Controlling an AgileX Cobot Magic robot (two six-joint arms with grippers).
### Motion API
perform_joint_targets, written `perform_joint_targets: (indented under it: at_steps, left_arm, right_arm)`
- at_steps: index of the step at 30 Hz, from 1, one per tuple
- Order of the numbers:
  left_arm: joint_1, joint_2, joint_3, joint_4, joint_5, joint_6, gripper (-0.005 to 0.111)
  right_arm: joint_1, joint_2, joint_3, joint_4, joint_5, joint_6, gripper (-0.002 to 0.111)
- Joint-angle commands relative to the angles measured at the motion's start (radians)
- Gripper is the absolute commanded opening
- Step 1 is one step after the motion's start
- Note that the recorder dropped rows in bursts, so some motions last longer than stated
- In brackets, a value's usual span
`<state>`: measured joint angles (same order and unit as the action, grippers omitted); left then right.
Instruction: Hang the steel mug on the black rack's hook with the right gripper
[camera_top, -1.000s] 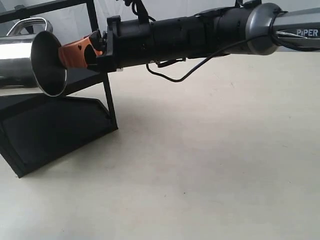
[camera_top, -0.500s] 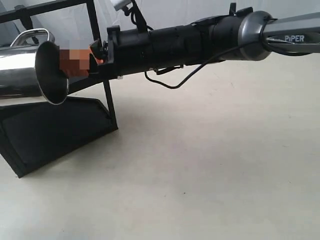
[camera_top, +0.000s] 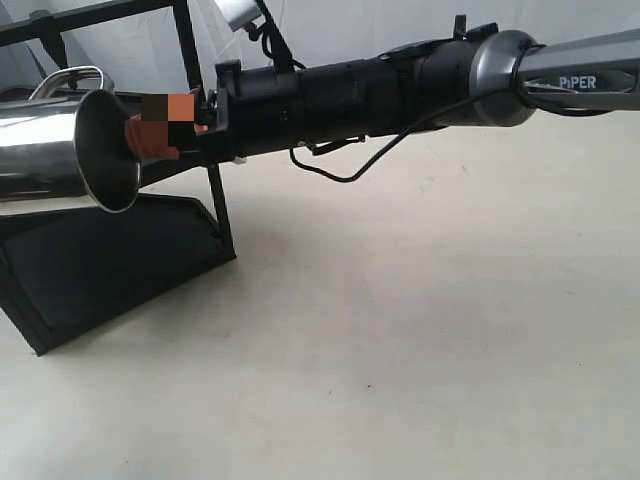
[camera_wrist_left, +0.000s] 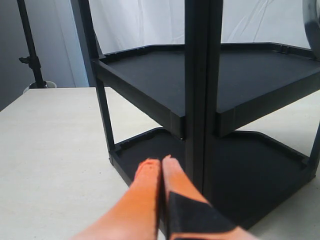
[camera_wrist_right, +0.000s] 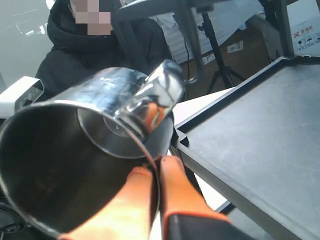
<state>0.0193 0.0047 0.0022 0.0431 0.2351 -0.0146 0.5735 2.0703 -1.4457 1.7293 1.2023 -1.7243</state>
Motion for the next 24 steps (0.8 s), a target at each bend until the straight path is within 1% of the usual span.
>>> perform_joint_targets:
  at_steps: [1, 7, 18, 24]
  left_arm:
    - [-0.001, -0.005, -0.002, 0.003, -0.004, -0.002, 0.002]
    - [-0.001, -0.005, -0.002, 0.003, -0.004, -0.002, 0.002]
    - [-0.001, -0.005, -0.002, 0.003, -0.004, -0.002, 0.002]
    - [-0.001, -0.005, -0.002, 0.003, -0.004, -0.002, 0.002]
  right_arm:
    - [-0.004, -0.001, -0.010, 0.015, 0.019, 0.000, -0.001]
    - [-0.004, -0.001, -0.010, 0.015, 0.019, 0.019, -0.001]
    - [-0.004, -0.001, -0.010, -0.040, 0.019, 0.028, -0.001]
    - [-0.004, -0.001, -0.010, -0.118, 0.019, 0.028, -0.001]
